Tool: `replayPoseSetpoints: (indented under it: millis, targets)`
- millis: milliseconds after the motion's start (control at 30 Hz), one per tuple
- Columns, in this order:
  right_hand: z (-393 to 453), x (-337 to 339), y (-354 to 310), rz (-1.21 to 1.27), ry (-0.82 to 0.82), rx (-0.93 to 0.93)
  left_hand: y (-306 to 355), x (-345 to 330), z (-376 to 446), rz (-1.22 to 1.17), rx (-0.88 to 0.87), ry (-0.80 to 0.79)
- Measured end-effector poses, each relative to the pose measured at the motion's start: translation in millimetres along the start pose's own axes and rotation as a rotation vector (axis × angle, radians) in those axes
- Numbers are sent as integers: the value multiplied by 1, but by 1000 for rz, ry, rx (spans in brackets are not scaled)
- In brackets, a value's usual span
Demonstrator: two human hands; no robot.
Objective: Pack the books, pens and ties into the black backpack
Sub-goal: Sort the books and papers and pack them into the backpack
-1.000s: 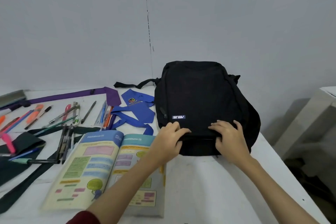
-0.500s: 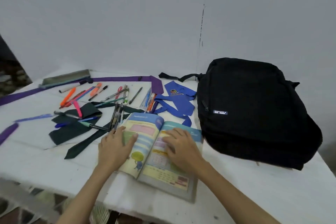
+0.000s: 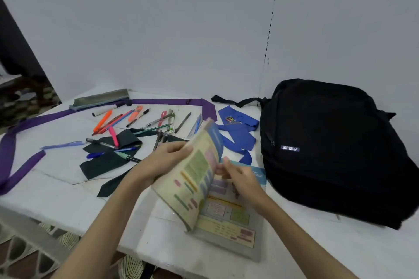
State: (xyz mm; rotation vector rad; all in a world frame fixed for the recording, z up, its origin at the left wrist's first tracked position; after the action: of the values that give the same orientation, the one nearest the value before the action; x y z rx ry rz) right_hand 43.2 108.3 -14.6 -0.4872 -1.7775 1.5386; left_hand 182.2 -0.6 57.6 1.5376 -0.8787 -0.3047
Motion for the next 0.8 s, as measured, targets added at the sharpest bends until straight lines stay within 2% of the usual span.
replayPoseSetpoints:
  millis: [100, 200, 267, 300, 433, 500, 567, 633, 700, 800]
  targets:
    - [-1, 20, 8, 194, -28, -249, 6, -46, -4, 98, -20, -198]
    - [-9, 36, 15, 385, -95, -358, -23, -71, 14, 366, -56, -153]
    - [-13, 52, 23, 276, -8, -316, -46, -72, 27, 612, -95, -46]
    - [-13, 61, 27, 190, 61, -279, -53, -72, 30, 663, -88, -2]
    - [-16, 66, 33, -41, 121, -201, -60, -76, 40, 706, -63, 65]
    - [-15, 64, 33, -135, 139, -176, -65, -77, 45, 633, -9, 41]
    - [-14, 64, 31, -186, 160, -156, -70, -75, 47, 430, 103, 38]
    - [-13, 64, 27, -188, 148, -158, -65, -72, 43, 273, 139, 30]
    - [-14, 65, 14, -141, 121, -139, -57, -73, 37, 113, 129, -11]
    - [-14, 75, -20, 33, 102, -71, -33, -69, 29, -268, 109, -56]
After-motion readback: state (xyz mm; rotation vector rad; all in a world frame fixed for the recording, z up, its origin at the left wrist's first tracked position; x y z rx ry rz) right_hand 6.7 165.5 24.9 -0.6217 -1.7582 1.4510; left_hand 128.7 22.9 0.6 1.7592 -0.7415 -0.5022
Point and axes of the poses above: each hand's wrist, its own z-axis towards the middle knuckle, its own x-axis out of the back of the hand, y = z × x, the point moved 8 cm from there along z, towards the middle knuckle, and after that the axes turned 11 degrees about y, right-handed, at the moved point
